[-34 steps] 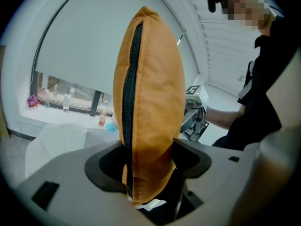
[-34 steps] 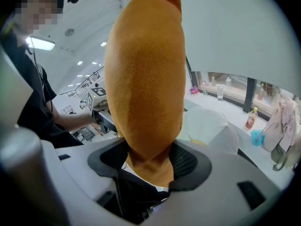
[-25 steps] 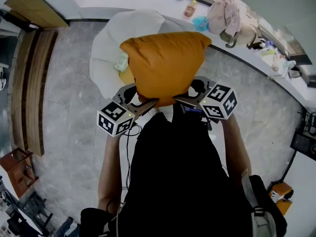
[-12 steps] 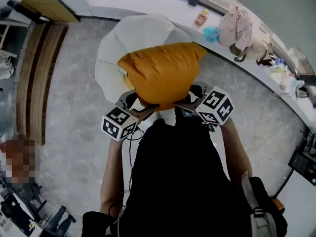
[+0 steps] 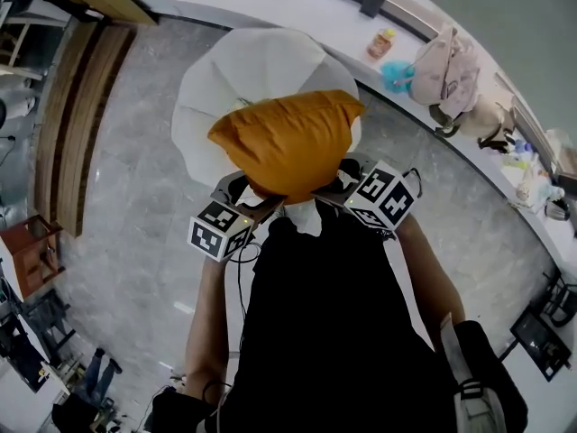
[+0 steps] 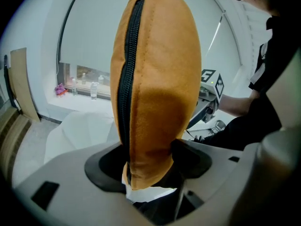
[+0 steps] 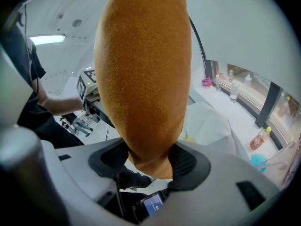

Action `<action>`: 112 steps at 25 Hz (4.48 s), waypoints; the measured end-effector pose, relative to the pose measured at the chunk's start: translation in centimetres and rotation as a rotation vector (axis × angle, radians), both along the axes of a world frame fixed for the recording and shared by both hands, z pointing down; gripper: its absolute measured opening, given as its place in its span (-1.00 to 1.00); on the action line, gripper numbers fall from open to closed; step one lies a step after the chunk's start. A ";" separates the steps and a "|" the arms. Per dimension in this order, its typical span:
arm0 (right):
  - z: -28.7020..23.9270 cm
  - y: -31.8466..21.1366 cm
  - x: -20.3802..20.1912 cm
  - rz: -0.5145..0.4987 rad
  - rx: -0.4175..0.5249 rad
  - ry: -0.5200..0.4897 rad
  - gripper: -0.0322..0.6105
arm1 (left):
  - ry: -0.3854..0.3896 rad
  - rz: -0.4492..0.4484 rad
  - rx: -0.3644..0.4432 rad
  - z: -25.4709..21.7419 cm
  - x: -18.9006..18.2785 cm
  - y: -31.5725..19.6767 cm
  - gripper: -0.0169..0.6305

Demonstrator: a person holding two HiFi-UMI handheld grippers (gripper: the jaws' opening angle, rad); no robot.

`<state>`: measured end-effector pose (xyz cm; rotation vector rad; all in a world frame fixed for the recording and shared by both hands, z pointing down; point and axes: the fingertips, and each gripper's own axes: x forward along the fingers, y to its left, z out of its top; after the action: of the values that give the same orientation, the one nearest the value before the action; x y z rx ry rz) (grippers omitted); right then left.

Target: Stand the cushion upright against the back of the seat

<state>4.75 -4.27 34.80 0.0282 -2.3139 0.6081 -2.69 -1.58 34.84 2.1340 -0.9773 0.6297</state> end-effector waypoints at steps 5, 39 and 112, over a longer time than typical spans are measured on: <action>2.0 -2.6 1.5 -0.074 -0.040 0.005 -0.05 | -0.030 -0.062 -0.053 1.8 1.8 -2.1 0.00; 29.7 -9.9 -4.4 -0.169 -0.118 0.208 -0.09 | -0.198 0.027 -0.306 29.7 -4.6 -9.2 0.00; 57.7 -22.3 -12.5 0.123 -0.011 0.380 -0.07 | -0.518 0.146 -0.218 56.1 -15.5 -21.0 0.10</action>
<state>-7.77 -26.56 92.46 0.2609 -1.9497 0.6180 -18.14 -22.55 90.93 1.8929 -0.9646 1.3447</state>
